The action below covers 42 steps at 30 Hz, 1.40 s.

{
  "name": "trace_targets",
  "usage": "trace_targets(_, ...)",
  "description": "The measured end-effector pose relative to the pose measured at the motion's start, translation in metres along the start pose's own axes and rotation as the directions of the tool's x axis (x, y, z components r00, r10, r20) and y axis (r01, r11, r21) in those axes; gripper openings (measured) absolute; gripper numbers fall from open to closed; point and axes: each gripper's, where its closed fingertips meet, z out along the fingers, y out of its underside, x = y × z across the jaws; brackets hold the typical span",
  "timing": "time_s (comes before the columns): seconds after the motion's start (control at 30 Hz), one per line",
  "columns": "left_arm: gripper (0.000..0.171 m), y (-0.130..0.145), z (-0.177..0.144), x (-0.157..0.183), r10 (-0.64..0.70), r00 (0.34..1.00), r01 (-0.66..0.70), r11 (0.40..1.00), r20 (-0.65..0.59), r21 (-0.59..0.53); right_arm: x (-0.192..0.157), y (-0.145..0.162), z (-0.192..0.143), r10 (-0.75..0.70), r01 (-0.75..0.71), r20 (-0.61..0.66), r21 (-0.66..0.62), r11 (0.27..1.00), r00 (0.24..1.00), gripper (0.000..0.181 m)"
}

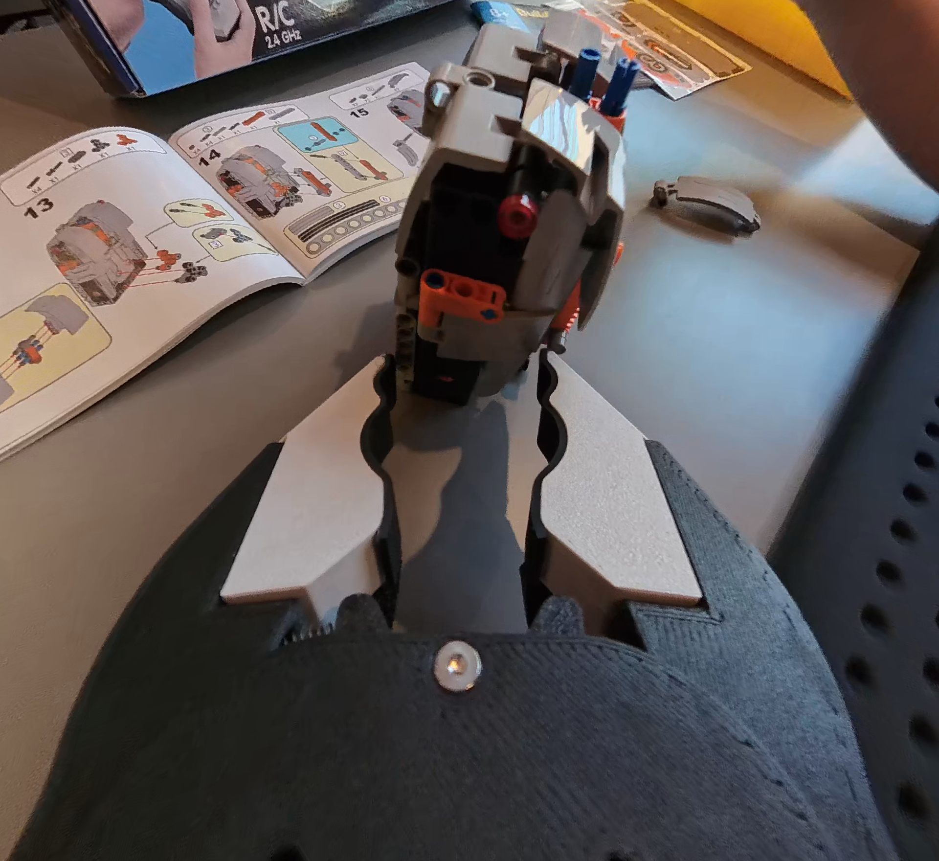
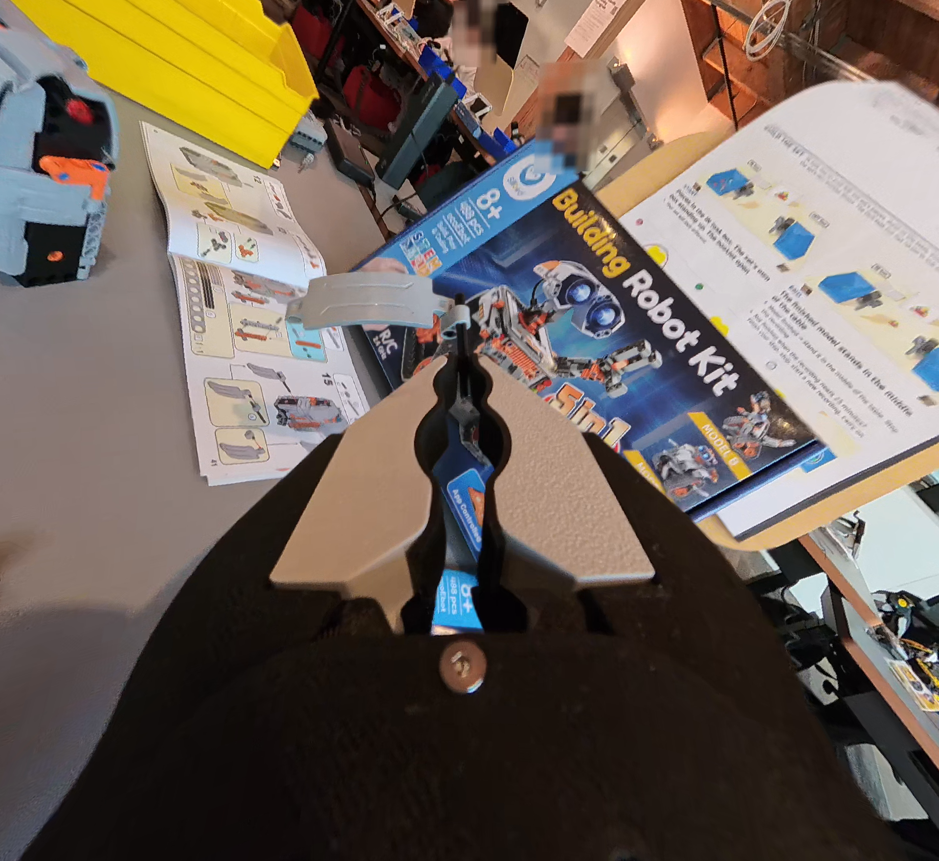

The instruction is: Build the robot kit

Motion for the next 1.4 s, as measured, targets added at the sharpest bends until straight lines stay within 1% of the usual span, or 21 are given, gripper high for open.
trace_targets(0.13,0.058,-0.02,-0.024,0.001,-0.045,0.999,0.046,0.991,-0.005,0.129,0.001,-0.034,-0.007,-0.041,0.041,0.001,0.065,0.997,0.999,0.002)
trace_targets(0.2,0.058,-0.025,-0.039,-0.002,-0.084,0.996,0.083,0.982,0.003,0.17,-0.001,-0.052,-0.01,-0.054,0.053,0.011,0.105,0.993,0.998,0.002)
trace_targets(0.3,0.058,-0.028,-0.056,0.003,-0.141,0.99,0.143,0.968,-0.024,0.206,-0.006,-0.071,-0.014,-0.092,0.088,0.024,0.138,0.986,0.995,0.002)
trace_targets(0.37,0.06,-0.03,-0.06,0.008,-0.151,0.988,0.155,0.965,-0.032,0.211,-0.006,-0.077,-0.016,-0.112,0.108,0.025,0.138,0.985,0.993,0.002)
trace_targets(0.5,0.065,-0.037,-0.049,0.014,-0.123,0.992,0.123,0.971,-0.009,0.204,0.003,-0.08,-0.023,-0.093,0.089,0.019,0.147,0.985,0.995,0.002)
trace_targets(0.57,0.063,-0.042,-0.041,0.015,-0.115,0.993,0.116,0.972,-0.015,0.204,0.004,-0.077,-0.026,-0.087,0.082,0.035,0.131,0.988,0.996,0.002)
trace_targets(0.63,0.056,-0.04,-0.032,0.008,-0.125,0.992,0.122,0.975,0.003,0.184,0.005,-0.075,-0.028,-0.098,0.092,0.044,0.115,0.989,0.994,0.002)
trace_targets(0.7,0.055,-0.039,-0.028,0.007,-0.146,0.989,0.147,0.973,-0.017,0.177,0.005,-0.073,-0.029,-0.102,0.095,0.059,0.106,0.99,0.993,0.002)
trace_targets(0.73,0.052,-0.04,-0.027,0.007,-0.157,0.987,0.16,0.97,-0.034,0.182,0.004,-0.072,-0.029,-0.103,0.095,0.071,0.099,0.991,0.992,0.002)
trace_targets(0.8,0.052,-0.04,-0.027,0.005,-0.166,0.985,0.171,0.966,-0.043,0.192,0.005,-0.067,-0.03,-0.111,0.106,0.073,0.08,0.991,0.991,0.002)
trace_targets(0.93,0.051,-0.039,-0.03,0.002,-0.153,0.988,0.157,0.968,-0.033,0.196,0.007,-0.059,-0.03,-0.099,0.095,0.09,0.057,0.994,0.991,0.002)
trace_targets(1.0,0.053,-0.043,-0.038,0.003,-0.136,0.99,0.14,0.971,-0.034,0.194,0.006,-0.056,-0.03,-0.094,0.09,0.102,0.046,0.995,0.99,0.002)
trace_targets(1.03,0.053,-0.049,-0.046,0.001,-0.129,0.991,0.131,0.969,-0.024,0.21,0.005,-0.055,-0.03,-0.094,0.09,0.111,0.043,0.995,0.989,0.002)
trace_targets(1.1,0.05,-0.071,-0.07,-0.001,-0.14,0.99,0.139,0.948,-0.018,0.286,0.0,-0.057,-0.028,-0.099,0.094,0.124,0.049,0.994,0.987,0.002)
trace_targets(1.13,0.046,-0.084,-0.082,-0.001,-0.155,0.988,0.154,0.933,-0.023,0.324,-0.003,-0.06,-0.027,-0.102,0.095,0.132,0.058,0.994,0.986,0.002)
trace_targets(1.17,0.037,-0.096,-0.092,0.0,-0.174,0.984,0.17,0.921,-0.019,0.35,-0.008,-0.063,-0.025,-0.105,0.095,0.145,0.074,0.993,0.984,0.002)
trace_targets(1.2,0.031,-0.105,-0.098,0.002,-0.197,0.98,0.188,0.914,-0.011,0.361,-0.015,-0.068,-0.024,-0.109,0.094,0.163,0.1,0.991,0.981,0.002)
trace_targets(1.27,0.023,-0.116,-0.1,0.009,-0.251,0.968,0.238,0.904,-0.009,0.356,-0.027,-0.08,-0.022,-0.121,0.092,0.177,0.164,0.982,0.977,0.002)
trace_targets(1.4,0.022,-0.128,-0.088,0.04,-0.268,0.957,0.29,0.896,-0.112,0.336,-0.049,-0.098,-0.016,-0.146,0.096,0.198,0.242,0.965,0.969,0.002)
